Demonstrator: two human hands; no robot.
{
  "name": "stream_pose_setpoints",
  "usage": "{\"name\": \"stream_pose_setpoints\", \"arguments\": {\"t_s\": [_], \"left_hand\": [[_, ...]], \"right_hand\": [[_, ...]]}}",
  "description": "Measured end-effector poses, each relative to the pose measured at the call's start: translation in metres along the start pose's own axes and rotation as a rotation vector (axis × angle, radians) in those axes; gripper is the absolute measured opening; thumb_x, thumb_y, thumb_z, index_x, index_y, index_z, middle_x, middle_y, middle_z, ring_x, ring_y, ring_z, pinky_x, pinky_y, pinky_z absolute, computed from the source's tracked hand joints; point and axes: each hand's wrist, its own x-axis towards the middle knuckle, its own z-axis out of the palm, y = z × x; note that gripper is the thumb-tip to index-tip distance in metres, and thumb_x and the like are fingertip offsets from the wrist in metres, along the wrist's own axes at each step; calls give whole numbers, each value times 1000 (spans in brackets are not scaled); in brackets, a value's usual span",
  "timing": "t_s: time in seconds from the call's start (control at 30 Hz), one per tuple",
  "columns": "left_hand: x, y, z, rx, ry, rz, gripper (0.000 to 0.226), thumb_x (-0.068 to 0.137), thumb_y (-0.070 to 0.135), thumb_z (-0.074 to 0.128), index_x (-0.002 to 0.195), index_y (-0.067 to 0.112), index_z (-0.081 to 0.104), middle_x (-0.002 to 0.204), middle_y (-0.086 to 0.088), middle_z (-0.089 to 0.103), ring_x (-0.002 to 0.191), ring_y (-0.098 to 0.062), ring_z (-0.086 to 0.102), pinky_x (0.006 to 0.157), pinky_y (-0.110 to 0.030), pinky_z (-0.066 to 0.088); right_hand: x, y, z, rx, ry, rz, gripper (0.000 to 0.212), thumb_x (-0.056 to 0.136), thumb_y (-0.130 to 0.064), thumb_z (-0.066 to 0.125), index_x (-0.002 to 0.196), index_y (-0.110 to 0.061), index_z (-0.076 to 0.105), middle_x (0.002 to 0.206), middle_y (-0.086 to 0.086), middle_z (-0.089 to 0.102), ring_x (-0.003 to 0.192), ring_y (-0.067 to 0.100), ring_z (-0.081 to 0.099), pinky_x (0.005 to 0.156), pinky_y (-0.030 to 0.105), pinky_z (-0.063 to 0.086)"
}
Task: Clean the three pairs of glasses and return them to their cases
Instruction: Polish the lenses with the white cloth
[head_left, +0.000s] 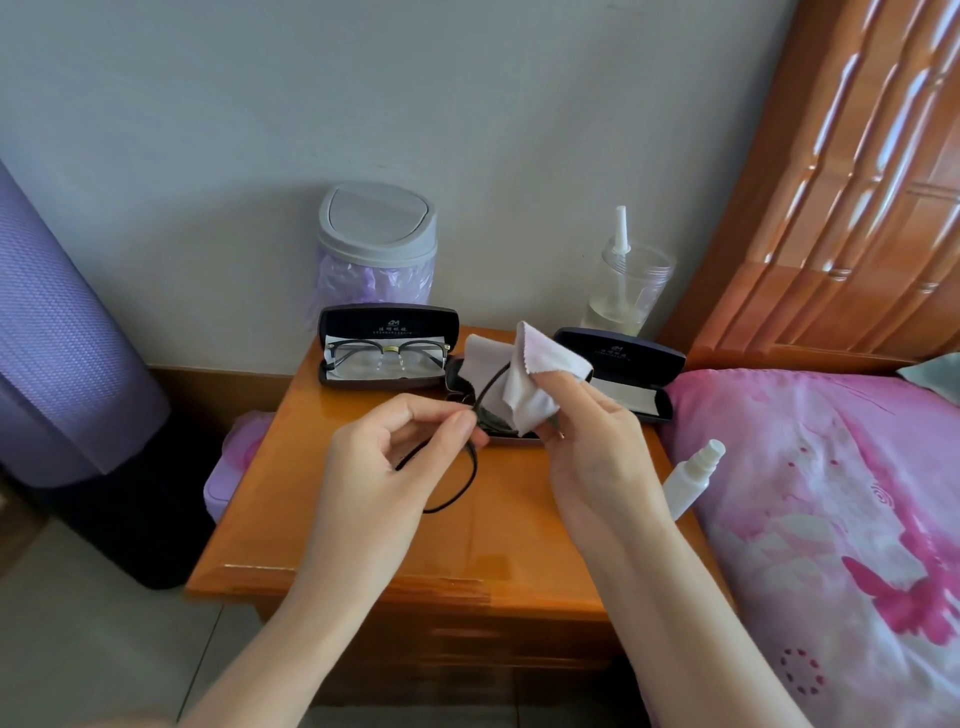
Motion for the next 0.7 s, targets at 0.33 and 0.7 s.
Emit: {"name": "stream_pose_setpoints", "arguments": {"t_s": [0.33,0.7], "left_hand": [[-1,-2,-1,2,10,-26,12,84,16,65,89,25,70,86,19,71,86,6,66,69,-3,46],[0,-2,0,28,-3,13,9,85,18,63,86,17,71,79,12,73,85,-1,68,75,-6,47]], "right_hand": [[-16,13,1,-165,-143,-37,17,86,-15,63,78,-24,75,80,-8,74,78,-4,63,68,9,48],[-1,0,1,-33,18,-5,11,85,-15,65,78,-17,73,70,-8,72,88,14,61,90,34,45]]}}
